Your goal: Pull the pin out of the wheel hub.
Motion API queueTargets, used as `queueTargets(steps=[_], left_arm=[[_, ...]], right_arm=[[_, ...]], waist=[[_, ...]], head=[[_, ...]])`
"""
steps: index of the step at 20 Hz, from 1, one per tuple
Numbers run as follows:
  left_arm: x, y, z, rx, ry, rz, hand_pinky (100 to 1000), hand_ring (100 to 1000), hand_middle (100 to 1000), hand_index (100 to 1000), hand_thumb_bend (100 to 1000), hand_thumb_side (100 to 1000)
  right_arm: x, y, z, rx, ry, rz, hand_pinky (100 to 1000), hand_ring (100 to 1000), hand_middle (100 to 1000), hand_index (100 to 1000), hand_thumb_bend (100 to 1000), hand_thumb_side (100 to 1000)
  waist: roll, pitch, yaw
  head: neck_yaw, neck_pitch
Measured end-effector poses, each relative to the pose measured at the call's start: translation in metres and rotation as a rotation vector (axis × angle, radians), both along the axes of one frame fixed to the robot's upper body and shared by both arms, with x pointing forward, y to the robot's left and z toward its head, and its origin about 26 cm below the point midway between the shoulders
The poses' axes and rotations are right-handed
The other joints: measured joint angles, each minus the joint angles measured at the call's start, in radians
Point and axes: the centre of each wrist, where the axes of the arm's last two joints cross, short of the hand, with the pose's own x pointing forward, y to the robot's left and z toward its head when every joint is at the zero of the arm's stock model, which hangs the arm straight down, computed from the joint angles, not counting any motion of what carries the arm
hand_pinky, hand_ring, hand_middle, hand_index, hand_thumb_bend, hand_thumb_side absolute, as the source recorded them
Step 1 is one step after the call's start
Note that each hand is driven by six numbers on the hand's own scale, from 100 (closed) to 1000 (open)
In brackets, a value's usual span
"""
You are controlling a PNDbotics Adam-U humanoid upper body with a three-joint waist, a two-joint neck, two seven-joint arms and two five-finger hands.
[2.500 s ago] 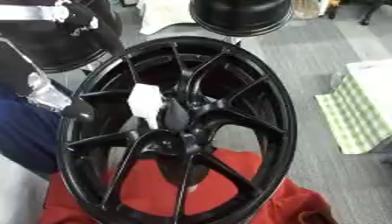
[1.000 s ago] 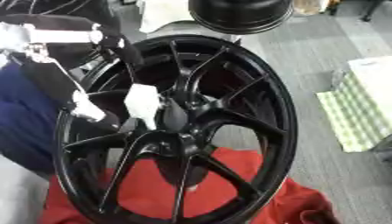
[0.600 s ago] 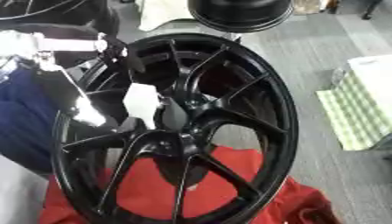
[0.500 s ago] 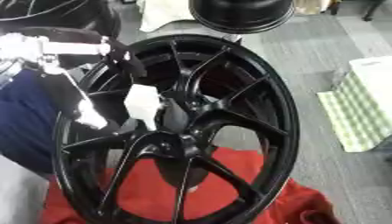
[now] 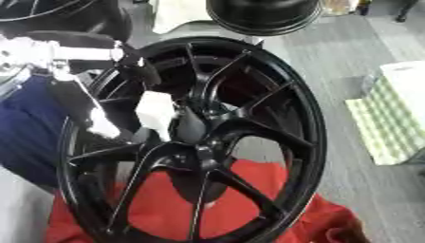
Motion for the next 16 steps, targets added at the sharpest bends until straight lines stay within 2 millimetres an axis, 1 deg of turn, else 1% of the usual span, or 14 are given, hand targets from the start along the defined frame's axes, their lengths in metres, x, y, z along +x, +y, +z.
queueTargets(steps=[11, 16], left_arm=[[0.0029, -0.0041, -0.0037, -0.018, 0.005, -0.01, 806, 788, 716, 812, 609, 200], [0.0036, -0.0058, -0.0052, -0.025, 0.001, -0.012, 795, 758, 676, 768, 579, 170]], right_arm=[[0.001, 0.0027, -0.0012, 0.004, 0.001, 0.011, 677, 629, 557, 666, 100, 870], [0.0014, 0.0033, 0.0004, 0.003, -0.004, 0.016, 678, 629, 557, 666, 100, 870]], waist=[[0.0, 0.009, -0.005], [0.001, 0.009, -0.006]], head=[[0.009, -0.007], [0.011, -0.008]])
